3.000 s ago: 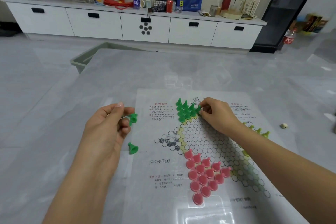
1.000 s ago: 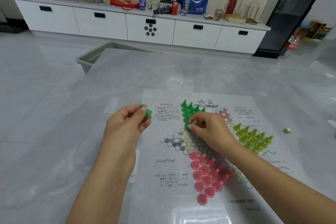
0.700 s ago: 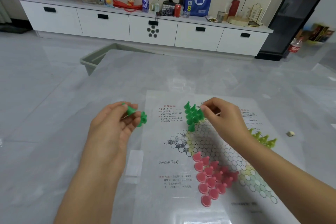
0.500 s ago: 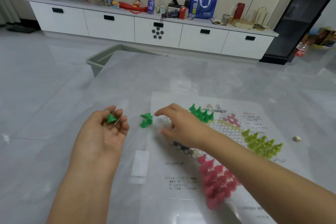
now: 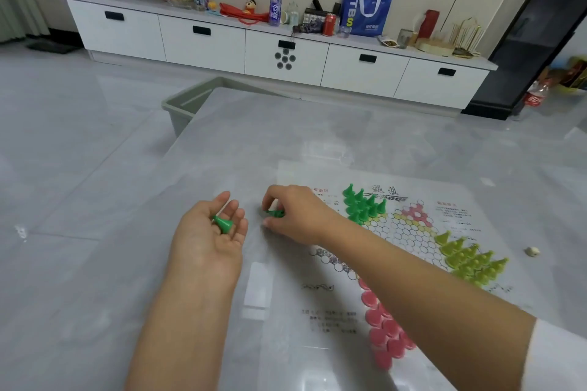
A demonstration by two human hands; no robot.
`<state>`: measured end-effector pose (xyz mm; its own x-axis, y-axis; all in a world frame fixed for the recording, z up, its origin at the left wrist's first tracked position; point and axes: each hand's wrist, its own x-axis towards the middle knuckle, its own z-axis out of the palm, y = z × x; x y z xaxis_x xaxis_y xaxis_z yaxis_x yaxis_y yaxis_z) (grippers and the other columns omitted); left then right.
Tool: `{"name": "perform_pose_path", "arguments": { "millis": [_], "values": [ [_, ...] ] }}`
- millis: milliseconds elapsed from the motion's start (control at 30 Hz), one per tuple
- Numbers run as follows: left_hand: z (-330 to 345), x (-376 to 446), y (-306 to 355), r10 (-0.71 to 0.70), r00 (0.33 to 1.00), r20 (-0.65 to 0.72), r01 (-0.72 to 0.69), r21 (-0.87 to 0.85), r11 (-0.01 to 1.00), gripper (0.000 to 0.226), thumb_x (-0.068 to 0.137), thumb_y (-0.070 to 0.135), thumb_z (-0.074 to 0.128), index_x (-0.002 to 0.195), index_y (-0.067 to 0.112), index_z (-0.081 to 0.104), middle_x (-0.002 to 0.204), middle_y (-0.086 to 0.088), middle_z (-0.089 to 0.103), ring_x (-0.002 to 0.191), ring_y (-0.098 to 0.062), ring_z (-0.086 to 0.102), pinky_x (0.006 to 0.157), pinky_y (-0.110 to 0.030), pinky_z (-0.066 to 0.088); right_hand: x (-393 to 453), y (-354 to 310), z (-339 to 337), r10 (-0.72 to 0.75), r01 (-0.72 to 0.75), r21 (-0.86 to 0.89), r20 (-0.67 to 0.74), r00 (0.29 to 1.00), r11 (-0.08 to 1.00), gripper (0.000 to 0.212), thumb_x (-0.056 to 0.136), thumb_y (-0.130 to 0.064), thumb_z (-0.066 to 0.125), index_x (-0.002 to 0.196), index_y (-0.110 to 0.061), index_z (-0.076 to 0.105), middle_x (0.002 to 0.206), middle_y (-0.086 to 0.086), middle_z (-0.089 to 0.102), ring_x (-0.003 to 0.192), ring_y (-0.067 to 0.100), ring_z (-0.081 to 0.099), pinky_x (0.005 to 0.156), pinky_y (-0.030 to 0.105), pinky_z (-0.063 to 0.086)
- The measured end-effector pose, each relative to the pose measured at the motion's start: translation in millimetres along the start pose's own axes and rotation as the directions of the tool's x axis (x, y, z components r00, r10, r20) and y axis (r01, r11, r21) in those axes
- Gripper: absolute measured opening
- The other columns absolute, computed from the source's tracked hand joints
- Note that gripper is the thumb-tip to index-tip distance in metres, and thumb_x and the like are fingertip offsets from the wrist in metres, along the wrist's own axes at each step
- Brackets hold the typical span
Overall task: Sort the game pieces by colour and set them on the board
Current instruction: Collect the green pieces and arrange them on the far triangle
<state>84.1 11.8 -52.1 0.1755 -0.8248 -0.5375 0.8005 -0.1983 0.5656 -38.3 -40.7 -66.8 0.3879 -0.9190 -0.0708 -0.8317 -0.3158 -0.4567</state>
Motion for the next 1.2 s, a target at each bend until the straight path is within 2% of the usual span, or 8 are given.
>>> {"name": "perform_pose_path", "arguments": {
  "millis": [100, 167, 367, 500, 633, 800, 933, 1200],
  "values": [
    [10, 0, -13, -0.05, 0.999, 0.007, 0.05, 0.0, 0.999, 0.02, 0.09, 0.008, 0.038, 0.081, 0.008, 0.056, 0.083, -0.007, 0.052, 0.076, -0.015, 0.053, 0.086, -0.025, 0.042, -18, -3, -15, 0.038, -0.008, 0.295, -0.097, 0.995, 0.955, 0.018, 0.084, -0.019, 0.061, 0.1, -0.016, 0.057, 0.079, -0.002, 0.052, 0.059, 0.017, 0.056, 0.053, 0.017, 0.045],
    [16, -3, -23, -0.125, 0.989, 0.074, 0.127, -0.025, 0.992, 0.02, 0.089, 0.005, 0.036, 0.079, 0.006, 0.054, 0.081, -0.01, 0.053, 0.078, -0.019, 0.055, 0.09, -0.03, 0.044, -29, -7, -27, -0.011, 0.07, 0.343, -0.172, 0.985, 0.937, 0.017, 0.083, -0.02, 0.063, 0.099, -0.019, 0.058, 0.081, -0.005, 0.051, 0.056, 0.015, 0.056, 0.054, 0.018, 0.049],
    [23, -14, -36, -0.376, 0.87, 0.32, 0.419, -0.077, 0.905, 0.032, 0.094, 0.013, 0.032, 0.076, 0.0, 0.055, 0.055, -0.012, 0.06, 0.045, -0.019, 0.058, 0.044, -0.021, 0.05, -61, -8, -38, -0.271, 0.259, -0.086, -0.201, 0.941, 0.962, 0.012, 0.083, -0.016, 0.06, 0.094, -0.014, 0.064, 0.092, 0.001, 0.061, 0.082, 0.019, 0.057, 0.075, 0.036, 0.047],
    [25, -16, -42, -0.378, 0.844, 0.381, 0.395, 0.036, 0.918, 0.025, 0.089, 0.008, 0.034, 0.082, -0.001, 0.056, 0.07, -0.015, 0.062, 0.053, -0.02, 0.061, 0.055, -0.02, 0.049, -79, 1, -35, -0.27, 0.264, -0.064, -0.326, 0.906, 0.962, 0.013, 0.08, -0.011, 0.063, 0.093, -0.012, 0.064, 0.096, -0.001, 0.059, 0.072, 0.01, 0.049, 0.068, 0.028, 0.045],
    [24, -21, -51, -0.401, 0.811, 0.425, 0.414, 0.066, 0.908, 0.025, 0.088, 0.008, 0.038, 0.099, -0.007, 0.056, 0.082, -0.023, 0.066, 0.071, -0.03, 0.067, 0.059, -0.034, 0.058, -96, 18, -37, -0.113, 0.226, 0.166, -0.508, 0.854, 0.96, 0.007, 0.079, -0.011, 0.067, 0.086, -0.012, 0.064, 0.09, -0.008, 0.054, 0.079, 0.007, 0.058, 0.07, 0.013, 0.049],
    [26, -24, -61, -0.364, 0.89, 0.275, 0.279, 0.303, 0.911, 0.012, 0.077, 0.005, 0.054, 0.083, -0.002, 0.061, 0.063, -0.014, 0.064, 0.048, -0.018, 0.059, 0.046, -0.023, 0.053, -103, 56, -45, 0.194, 0.077, 0.402, -0.59, 0.784, 0.912, 0.011, 0.086, -0.013, 0.06, 0.092, -0.018, 0.068, 0.093, -0.008, 0.059, 0.083, 0.003, 0.064, 0.073, 0.009, 0.048],
    [26, -23, -63, -0.224, 0.952, 0.207, 0.095, 0.497, 0.863, 0.012, 0.084, 0.01, 0.052, 0.084, 0.006, 0.063, 0.057, -0.003, 0.061, 0.039, -0.009, 0.044, 0.033, -0.016, 0.034, -104, 91, -45, 0.248, -0.131, 0.23, -0.612, 0.751, 0.964, 0.016, 0.091, -0.011, 0.051, 0.096, -0.008, 0.066, 0.093, -0.004, 0.052, 0.082, 0.019, 0.063, 0.078, 0.028, 0.051],
    [24, -20, -59, -0.237, 0.953, 0.189, 0.116, 0.496, 0.86, 0.017, 0.082, 0.013, 0.044, 0.083, 0.007, 0.059, 0.056, -0.003, 0.054, 0.034, -0.009, 0.034, 0.031, -0.014, 0.021, -99, 98, -42, 0.194, -0.096, 0.179, -0.681, 0.706, 0.979, 0.012, 0.087, -0.021, 0.057, 0.094, -0.018, 0.067, 0.077, -0.012, 0.048, 0.071, 0.0, 0.048, 0.063, 0.006, 0.037]
  ]
}}
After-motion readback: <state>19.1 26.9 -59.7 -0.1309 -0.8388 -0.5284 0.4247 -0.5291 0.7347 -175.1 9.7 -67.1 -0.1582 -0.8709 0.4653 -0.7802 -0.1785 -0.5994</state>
